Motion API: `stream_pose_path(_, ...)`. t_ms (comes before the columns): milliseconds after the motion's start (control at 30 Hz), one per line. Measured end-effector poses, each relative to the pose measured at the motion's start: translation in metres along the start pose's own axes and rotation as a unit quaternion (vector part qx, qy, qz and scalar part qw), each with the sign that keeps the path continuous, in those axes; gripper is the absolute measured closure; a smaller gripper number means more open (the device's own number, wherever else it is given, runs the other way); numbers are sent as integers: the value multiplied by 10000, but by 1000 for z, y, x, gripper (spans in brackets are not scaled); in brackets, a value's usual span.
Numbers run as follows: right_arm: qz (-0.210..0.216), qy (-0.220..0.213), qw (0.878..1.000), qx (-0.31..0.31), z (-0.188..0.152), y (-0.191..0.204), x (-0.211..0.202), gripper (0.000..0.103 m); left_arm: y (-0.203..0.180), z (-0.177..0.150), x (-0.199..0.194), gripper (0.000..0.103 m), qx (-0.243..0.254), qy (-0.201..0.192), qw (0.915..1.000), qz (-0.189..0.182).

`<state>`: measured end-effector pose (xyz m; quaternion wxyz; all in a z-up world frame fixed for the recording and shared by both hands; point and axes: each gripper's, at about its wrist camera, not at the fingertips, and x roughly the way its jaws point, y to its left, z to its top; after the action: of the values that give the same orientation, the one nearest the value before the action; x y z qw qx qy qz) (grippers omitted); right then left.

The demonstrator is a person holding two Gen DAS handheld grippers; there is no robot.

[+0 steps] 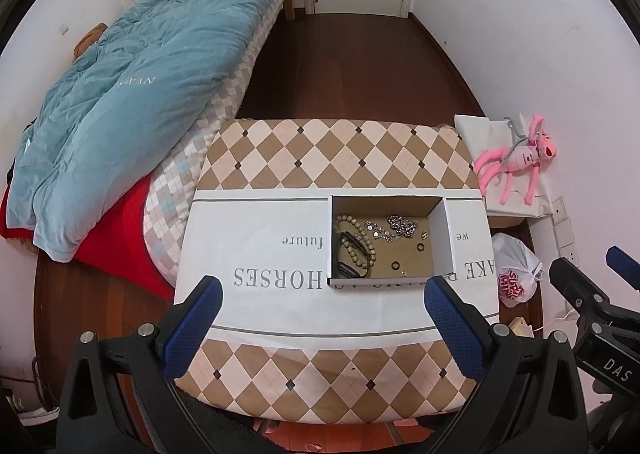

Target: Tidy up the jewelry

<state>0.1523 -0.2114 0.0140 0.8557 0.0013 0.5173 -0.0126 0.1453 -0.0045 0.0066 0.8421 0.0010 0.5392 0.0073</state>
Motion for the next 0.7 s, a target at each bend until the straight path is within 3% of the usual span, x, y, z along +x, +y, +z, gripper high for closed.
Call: stream_pose_path(700, -29, 146, 9999, -86, -8, 2, 4, 0, 2, -7, 5, 0, 8, 23, 10000, 59)
